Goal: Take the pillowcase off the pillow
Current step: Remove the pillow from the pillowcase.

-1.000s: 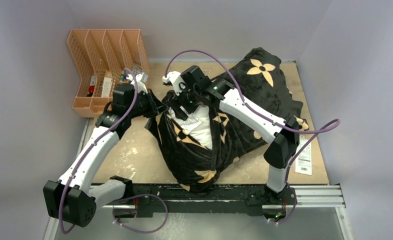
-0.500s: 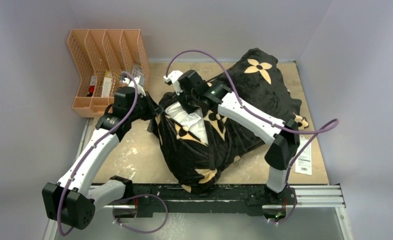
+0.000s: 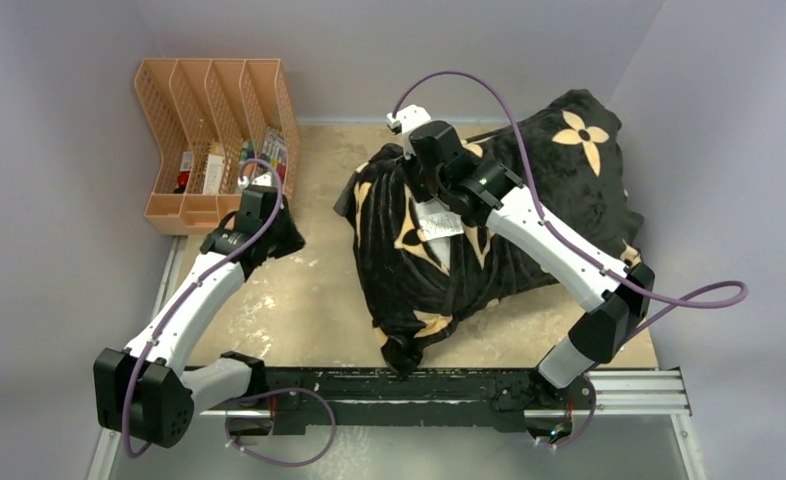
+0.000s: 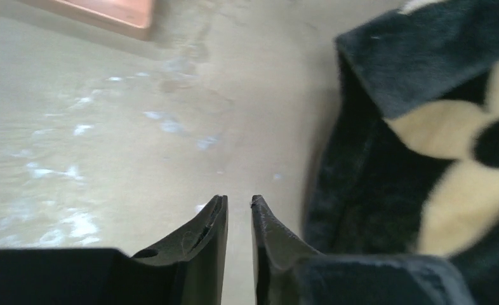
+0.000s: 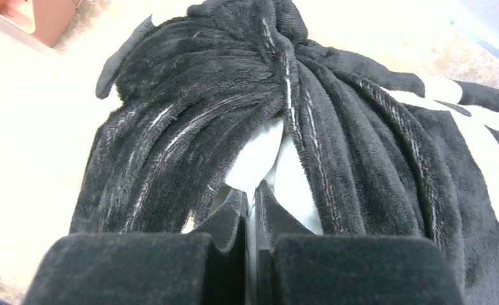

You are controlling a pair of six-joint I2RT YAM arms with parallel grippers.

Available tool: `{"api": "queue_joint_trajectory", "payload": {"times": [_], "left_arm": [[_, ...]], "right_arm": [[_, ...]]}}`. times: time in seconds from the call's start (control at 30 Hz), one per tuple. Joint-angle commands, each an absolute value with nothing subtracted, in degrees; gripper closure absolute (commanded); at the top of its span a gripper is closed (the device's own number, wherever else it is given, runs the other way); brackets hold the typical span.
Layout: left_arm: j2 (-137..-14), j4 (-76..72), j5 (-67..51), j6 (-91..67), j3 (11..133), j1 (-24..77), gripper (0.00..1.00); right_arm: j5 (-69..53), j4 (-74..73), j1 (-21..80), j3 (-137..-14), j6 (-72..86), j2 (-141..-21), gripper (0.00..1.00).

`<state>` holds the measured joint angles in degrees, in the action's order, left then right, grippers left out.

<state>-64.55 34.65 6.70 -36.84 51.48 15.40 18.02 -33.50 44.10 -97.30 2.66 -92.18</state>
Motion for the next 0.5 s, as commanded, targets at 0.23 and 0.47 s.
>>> {"api": "queue_joint_trajectory", "payload": {"times": [0.23, 0.47], "left_arm": [[-59.88, 10.17, -19.23, -40.94, 52.68, 15.29, 0.14], [-66.12, -4.44, -27.15, -48.48, 54.2, 18.37, 0.12]], "right_arm": [[9.01, -22.65, 44.12, -95.19, 7.02, -88.7, 1.0], [5.68, -23.02, 44.14, -95.45, 7.3, -89.33, 1.0]]}}
